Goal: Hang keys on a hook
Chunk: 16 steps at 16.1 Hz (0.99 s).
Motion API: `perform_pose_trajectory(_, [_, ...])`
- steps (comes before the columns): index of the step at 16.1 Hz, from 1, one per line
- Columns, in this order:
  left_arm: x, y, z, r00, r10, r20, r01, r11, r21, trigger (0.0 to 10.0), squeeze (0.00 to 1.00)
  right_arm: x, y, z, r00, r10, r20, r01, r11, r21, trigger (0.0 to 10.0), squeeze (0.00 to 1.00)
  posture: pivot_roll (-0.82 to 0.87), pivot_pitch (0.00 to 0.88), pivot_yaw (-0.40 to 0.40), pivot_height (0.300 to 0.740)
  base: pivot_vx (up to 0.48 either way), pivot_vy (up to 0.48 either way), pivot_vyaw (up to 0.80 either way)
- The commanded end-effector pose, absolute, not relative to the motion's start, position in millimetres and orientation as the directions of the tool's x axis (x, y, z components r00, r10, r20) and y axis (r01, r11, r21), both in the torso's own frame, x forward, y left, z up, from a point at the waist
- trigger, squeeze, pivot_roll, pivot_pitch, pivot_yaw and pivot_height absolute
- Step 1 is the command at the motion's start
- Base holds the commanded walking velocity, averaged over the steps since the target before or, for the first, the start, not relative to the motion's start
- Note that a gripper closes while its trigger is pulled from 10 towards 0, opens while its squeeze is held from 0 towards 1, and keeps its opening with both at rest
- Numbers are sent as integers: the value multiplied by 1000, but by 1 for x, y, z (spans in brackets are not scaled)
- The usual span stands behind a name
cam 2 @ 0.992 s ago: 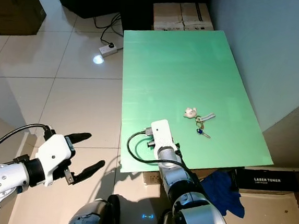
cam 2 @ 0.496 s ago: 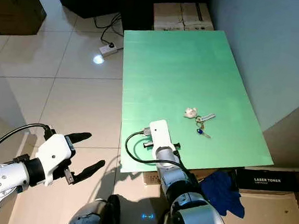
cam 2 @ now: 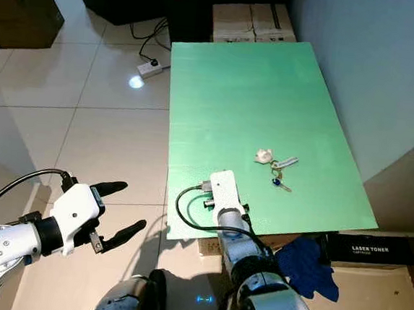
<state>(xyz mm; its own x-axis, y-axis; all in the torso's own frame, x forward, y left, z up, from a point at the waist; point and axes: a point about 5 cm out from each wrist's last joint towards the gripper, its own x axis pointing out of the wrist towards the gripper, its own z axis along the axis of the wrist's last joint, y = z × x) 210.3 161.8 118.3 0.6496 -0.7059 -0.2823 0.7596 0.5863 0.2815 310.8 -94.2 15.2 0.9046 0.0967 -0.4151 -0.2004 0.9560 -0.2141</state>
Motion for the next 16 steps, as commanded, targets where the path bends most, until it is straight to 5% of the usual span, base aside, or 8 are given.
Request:
perform_pose_trajectory(1, [208,162,117,641,-709,-295,767,579,277,10000,0,305,-92,10,899,109,-424,-210,957,-200,10000,1000,131,234,118,740,0,0,0])
perform_pose_trajectory(5, [208,162,117,642,-708,-294,766,579,278,10000,0,304,-95,8,900,81,-427,-192,956,-222,10000,1000,135,238,117,740,0,0,0])
perform_pose_trajectory(6, [208,162,117,642,-708,-293,766,580,278,10000,0,304,-95,9,902,80,-425,-189,957,-222,10000,0,135,239,117,740,0,0,0])
perform_pose_trajectory(16, [208,163,118,645,-707,-292,764,581,280,10000,0,306,-93,16,930,80,-360,-159,968,-195,10000,0,138,237,119,740,0,0,0])
